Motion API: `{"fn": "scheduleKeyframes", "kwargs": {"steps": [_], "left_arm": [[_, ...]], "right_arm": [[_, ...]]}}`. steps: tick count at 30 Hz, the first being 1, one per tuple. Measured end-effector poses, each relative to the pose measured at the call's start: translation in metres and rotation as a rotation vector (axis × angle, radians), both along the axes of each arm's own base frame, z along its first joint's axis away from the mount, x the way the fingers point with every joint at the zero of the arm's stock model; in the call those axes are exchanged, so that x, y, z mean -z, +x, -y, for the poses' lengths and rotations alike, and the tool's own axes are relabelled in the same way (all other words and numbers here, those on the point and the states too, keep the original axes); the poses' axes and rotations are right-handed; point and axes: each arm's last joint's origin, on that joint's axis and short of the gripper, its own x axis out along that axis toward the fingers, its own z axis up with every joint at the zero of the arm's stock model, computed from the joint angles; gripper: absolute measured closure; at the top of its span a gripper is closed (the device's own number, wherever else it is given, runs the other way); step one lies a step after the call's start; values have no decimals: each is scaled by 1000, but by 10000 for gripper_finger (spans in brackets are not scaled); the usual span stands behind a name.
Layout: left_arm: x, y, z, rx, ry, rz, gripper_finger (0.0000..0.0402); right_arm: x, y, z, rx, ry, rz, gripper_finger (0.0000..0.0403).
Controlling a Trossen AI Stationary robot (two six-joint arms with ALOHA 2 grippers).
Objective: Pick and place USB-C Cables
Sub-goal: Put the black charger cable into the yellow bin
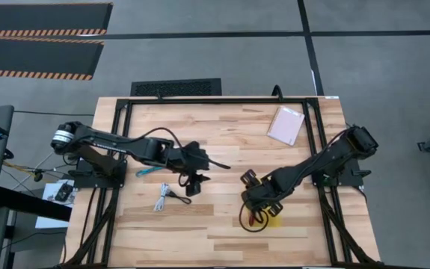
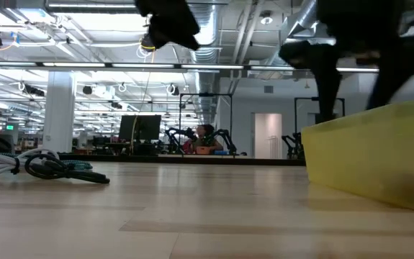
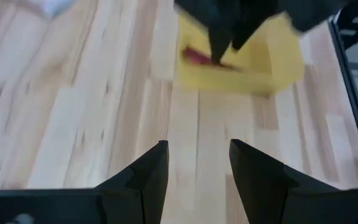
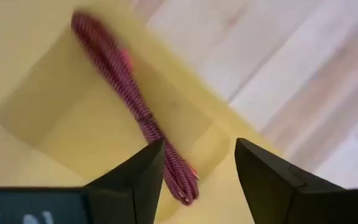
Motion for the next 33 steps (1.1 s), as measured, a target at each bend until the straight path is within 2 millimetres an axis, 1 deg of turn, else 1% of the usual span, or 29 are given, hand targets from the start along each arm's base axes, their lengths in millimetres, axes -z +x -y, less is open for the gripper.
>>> {"fn": "scheduleKeyframes", "kwargs": {"steps": [3, 5, 8, 10, 13, 16, 19, 23, 29, 33], "left_arm": [[-4, -15, 3, -54, -4, -67, 245], [-2, -24, 6, -92, 16, -130, 245], [3, -34, 13, -138, 53, -214, 245], [7, -38, 20, -160, 90, -238, 245], [25, -43, 29, -205, 121, -251, 245], [48, -48, 37, -197, 99, -259, 245], [76, -56, 42, -179, 94, -271, 245], [98, -63, 42, -165, 94, -261, 245], [116, -70, 40, -101, 113, -283, 245], [120, -72, 41, -69, 89, -289, 245]], "right_arm": [[-23, 7, 3, 129, 36, 7, 187], [-37, 10, 5, 203, 54, 7, 190], [-53, 12, 8, 307, 84, 5, 194], [-59, 12, 10, 375, 101, 2, 195], [-61, 11, 11, 452, 119, -13, 195], [-59, 7, 7, 496, 154, -56, 193], [-59, 4, 0, 515, 177, -65, 192], [-60, 1, -13, 544, 208, -49, 194], [-61, -3, -33, 536, 261, -10, 198], [-62, -7, -43, 517, 275, 0, 197]]}}
